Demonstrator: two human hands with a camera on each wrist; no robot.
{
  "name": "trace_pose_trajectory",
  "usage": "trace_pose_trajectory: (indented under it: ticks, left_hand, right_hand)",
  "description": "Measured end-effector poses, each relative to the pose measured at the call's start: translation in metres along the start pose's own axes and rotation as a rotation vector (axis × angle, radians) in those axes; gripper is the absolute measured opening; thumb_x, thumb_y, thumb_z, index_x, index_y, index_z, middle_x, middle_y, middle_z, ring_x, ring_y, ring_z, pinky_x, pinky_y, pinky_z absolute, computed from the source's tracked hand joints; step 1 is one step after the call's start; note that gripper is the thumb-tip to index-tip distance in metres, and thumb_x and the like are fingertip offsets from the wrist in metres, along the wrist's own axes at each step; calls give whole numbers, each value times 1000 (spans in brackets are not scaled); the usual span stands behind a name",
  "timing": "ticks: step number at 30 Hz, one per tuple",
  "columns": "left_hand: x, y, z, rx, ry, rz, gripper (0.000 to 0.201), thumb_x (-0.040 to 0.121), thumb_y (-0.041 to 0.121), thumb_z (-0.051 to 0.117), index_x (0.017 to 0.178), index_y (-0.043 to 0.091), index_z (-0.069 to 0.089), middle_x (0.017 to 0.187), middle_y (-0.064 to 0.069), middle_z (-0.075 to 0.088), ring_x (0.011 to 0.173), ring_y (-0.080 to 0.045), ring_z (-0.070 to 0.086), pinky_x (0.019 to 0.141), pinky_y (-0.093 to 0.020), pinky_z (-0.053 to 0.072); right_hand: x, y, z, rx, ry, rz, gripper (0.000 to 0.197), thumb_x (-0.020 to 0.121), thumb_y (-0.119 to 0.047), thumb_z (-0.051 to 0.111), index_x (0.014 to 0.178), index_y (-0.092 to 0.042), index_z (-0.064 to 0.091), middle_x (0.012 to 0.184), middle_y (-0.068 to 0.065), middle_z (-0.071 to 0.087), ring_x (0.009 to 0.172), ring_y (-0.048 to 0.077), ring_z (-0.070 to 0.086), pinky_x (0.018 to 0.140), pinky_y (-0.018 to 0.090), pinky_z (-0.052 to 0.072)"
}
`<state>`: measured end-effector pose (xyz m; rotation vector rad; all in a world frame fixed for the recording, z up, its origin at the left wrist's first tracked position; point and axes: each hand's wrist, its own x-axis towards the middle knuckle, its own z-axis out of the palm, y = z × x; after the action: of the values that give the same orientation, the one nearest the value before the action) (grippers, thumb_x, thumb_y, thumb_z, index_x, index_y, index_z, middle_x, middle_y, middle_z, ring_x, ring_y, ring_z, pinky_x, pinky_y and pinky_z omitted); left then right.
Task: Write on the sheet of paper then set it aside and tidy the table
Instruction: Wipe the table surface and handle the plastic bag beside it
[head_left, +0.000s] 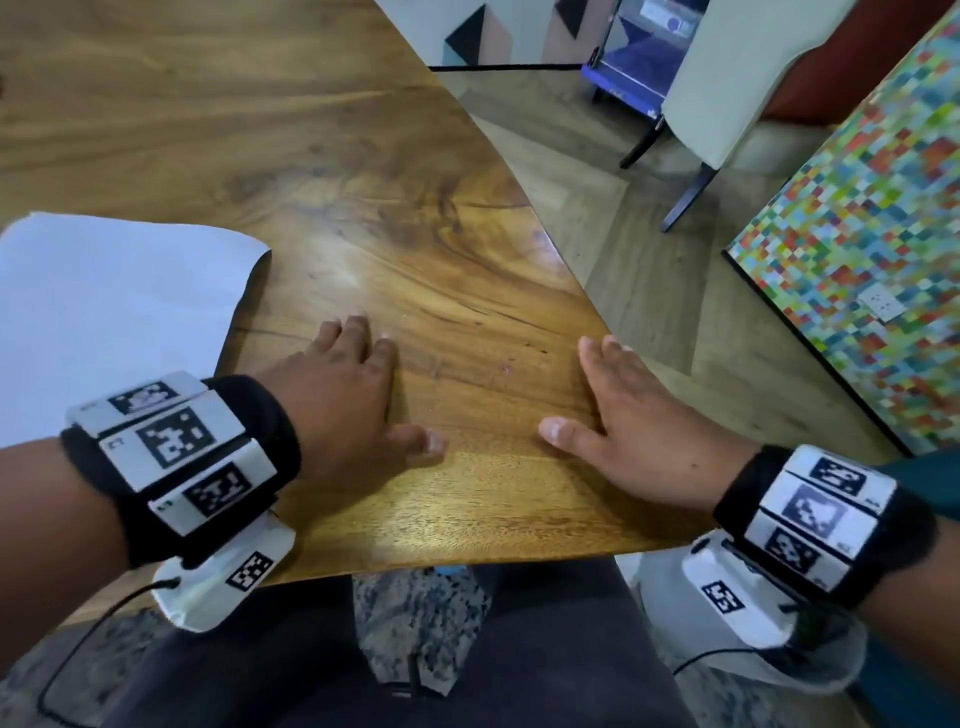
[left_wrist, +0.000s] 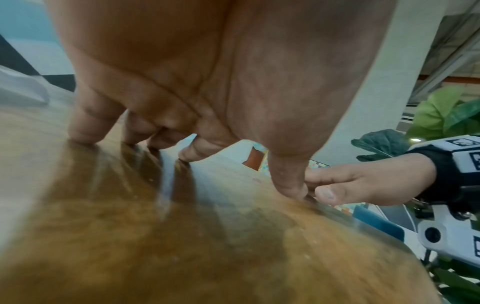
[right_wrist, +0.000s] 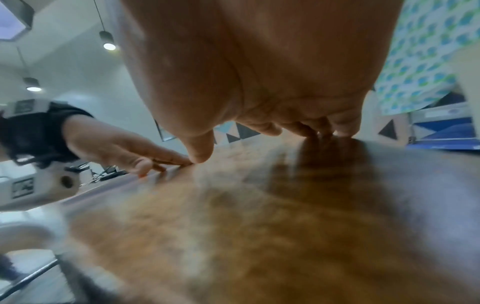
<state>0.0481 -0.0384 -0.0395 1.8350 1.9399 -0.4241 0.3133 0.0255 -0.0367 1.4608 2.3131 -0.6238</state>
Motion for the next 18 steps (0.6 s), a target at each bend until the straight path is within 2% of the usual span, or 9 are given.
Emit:
trace_pose_trajectory:
  ticks: [3, 5, 7, 9, 11, 14, 16, 18]
  left_hand:
    - [-7, 17, 15, -61, 31, 55, 117, 81, 88, 34, 159, 15, -14, 165, -14, -23, 154, -32, -16, 126, -48, 7]
    - [-13, 34, 23, -104, 42, 154, 114, 85, 86, 34, 159, 13, -13, 165, -15, -23, 154, -31, -17, 127, -49, 7]
    - [-18, 44, 29, -123, 64, 225, 109, 89, 81, 33, 160, 12, -11, 166, -17, -21, 154, -31, -16, 127, -48, 9]
    - [-25, 38, 34, -128, 90, 171, 107, 88, 82, 30, 160, 15, -12, 166, -15, -22, 154, -30, -18, 127, -49, 8]
    - [-34, 23, 41, -128, 91, 37, 110, 82, 89, 20, 160, 19, -15, 166, -12, -26, 153, -27, -21, 126, -51, 3]
    - [-45, 15, 53, -98, 80, -67, 124, 63, 96, -4, 158, 19, -21, 164, -11, -32, 151, -28, -29, 124, -55, -2]
    - [-43, 28, 59, -112, 86, -47, 126, 61, 96, -6, 158, 17, -21, 163, -13, -33, 150, -30, -32, 123, -56, -5]
    - [-36, 48, 61, -126, 109, 8, 126, 63, 96, -3, 159, 15, -17, 164, -15, -31, 150, -30, -31, 123, -55, -8]
  right_hand:
    - [-8, -14, 11, -52, -72, -70, 104, 77, -86, 25, 149, -32, -27, 159, -2, -30, 146, 16, -28, 123, 44, 1]
    - [-21, -23, 14, -44, -68, -141, 101, 78, -84, 24, 150, -33, -26, 158, -8, -31, 145, 9, -29, 123, 41, 1]
    - [-35, -23, 15, -83, -33, -249, 93, 80, -82, 17, 150, -36, -24, 156, -14, -34, 143, 3, -32, 123, 38, 0]
    - [-47, -18, 19, -198, -93, -393, 86, 85, -79, 11, 152, -35, -21, 155, -15, -36, 142, 3, -34, 123, 41, -1]
    - [-52, -4, 27, -294, -173, -487, 82, 91, -75, 14, 154, -31, -16, 156, -14, -34, 142, 6, -35, 122, 43, -5]
    - [-47, 19, 27, -345, -123, -461, 82, 93, -74, 14, 153, -29, -19, 155, -14, -35, 141, 5, -36, 123, 42, -3]
    - [-44, 27, 21, -346, -100, -407, 86, 90, -76, 15, 152, -29, -21, 154, -13, -37, 139, 2, -38, 123, 34, -5]
    - [-46, 34, 10, -241, -101, -353, 87, 87, -75, 21, 153, -32, -16, 155, -16, -35, 139, -4, -35, 120, 24, -10]
